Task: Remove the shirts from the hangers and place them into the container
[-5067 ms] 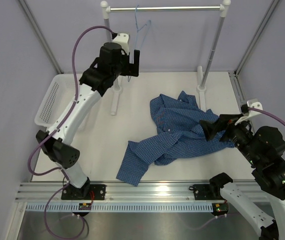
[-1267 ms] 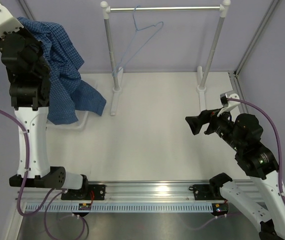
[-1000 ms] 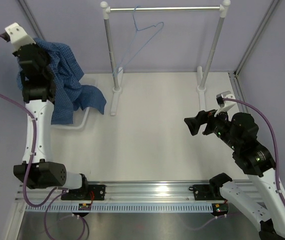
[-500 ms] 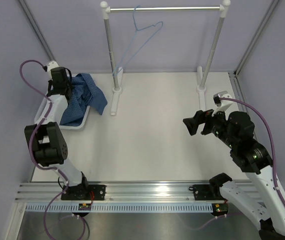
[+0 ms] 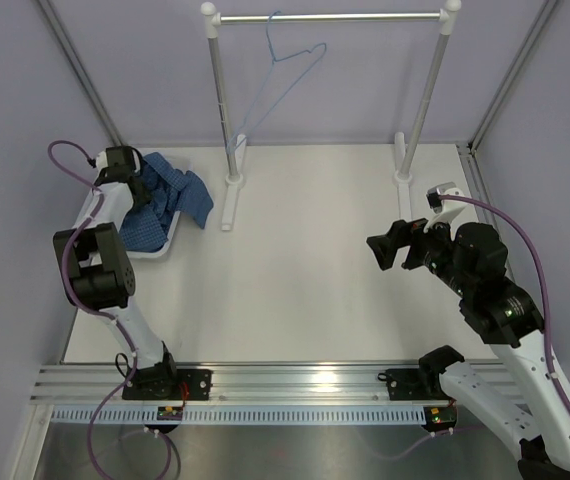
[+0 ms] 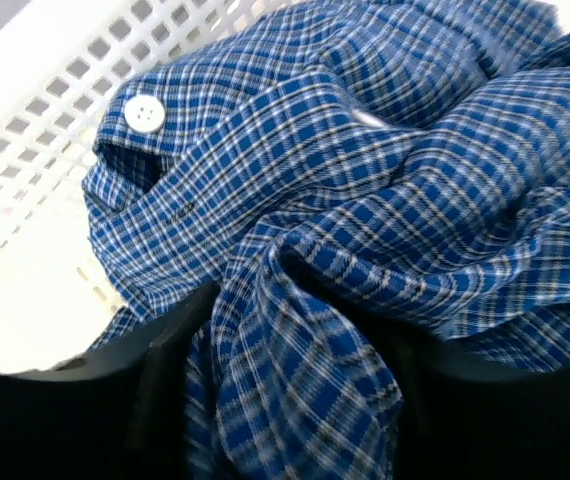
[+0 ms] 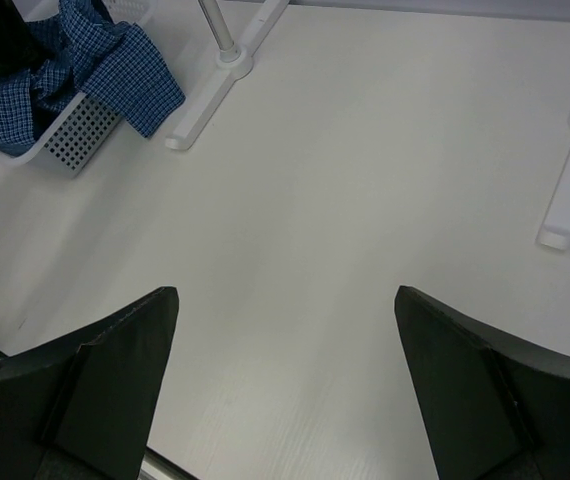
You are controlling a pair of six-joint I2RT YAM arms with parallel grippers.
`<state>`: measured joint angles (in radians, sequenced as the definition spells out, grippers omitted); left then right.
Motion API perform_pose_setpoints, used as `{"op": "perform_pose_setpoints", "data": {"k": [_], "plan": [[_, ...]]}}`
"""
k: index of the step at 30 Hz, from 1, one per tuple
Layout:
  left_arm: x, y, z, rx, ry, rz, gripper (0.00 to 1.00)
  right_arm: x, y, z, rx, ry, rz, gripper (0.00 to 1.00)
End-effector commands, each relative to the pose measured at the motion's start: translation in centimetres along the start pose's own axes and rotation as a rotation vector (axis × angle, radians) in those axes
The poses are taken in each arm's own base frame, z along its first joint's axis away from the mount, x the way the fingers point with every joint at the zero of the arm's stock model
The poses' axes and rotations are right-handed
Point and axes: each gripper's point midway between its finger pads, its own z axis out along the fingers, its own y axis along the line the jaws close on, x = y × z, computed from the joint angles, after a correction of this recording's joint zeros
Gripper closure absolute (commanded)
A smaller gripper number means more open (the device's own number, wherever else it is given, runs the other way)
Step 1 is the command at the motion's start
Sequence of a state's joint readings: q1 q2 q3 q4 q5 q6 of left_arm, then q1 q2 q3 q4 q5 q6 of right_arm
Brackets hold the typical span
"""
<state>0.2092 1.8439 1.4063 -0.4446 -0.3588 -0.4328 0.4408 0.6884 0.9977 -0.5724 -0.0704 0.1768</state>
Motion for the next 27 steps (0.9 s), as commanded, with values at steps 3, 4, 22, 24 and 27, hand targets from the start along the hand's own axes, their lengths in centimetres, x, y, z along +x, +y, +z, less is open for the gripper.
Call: {"op": "perform_pose_setpoints", "data": {"k": [3, 4, 22, 24, 27], "plan": [[-2.4, -0.2, -2.2, 0.015, -0.038, 0.000, 0.16, -1.0, 0.3, -0.2, -0.006, -0.032, -0.005, 0.00], [-4.0, -0.5, -4.2, 0.057, -0.082, -0.014, 0.08, -1.0, 0.2, -0.3, -0.002, -0.032, -0.009, 0.00], [0.4, -6.8, -21.9, 0.420, -0.255, 0.051, 0.01, -0.9, 0.3, -0.9, -0.008, -0.052, 0.011, 0.01], [2.8, -7.4, -21.6, 0.417, -0.219, -0.006, 0.01, -0.7, 0.4, -0.9, -0.011, -0.053, 0.025, 0.01], [5.7, -8.5, -20.8, 0.458, -0.175, -0.079, 0.03, -0.6, 0.5, -1.1, -0.017, -0.056, 0.041, 0.01]]}}
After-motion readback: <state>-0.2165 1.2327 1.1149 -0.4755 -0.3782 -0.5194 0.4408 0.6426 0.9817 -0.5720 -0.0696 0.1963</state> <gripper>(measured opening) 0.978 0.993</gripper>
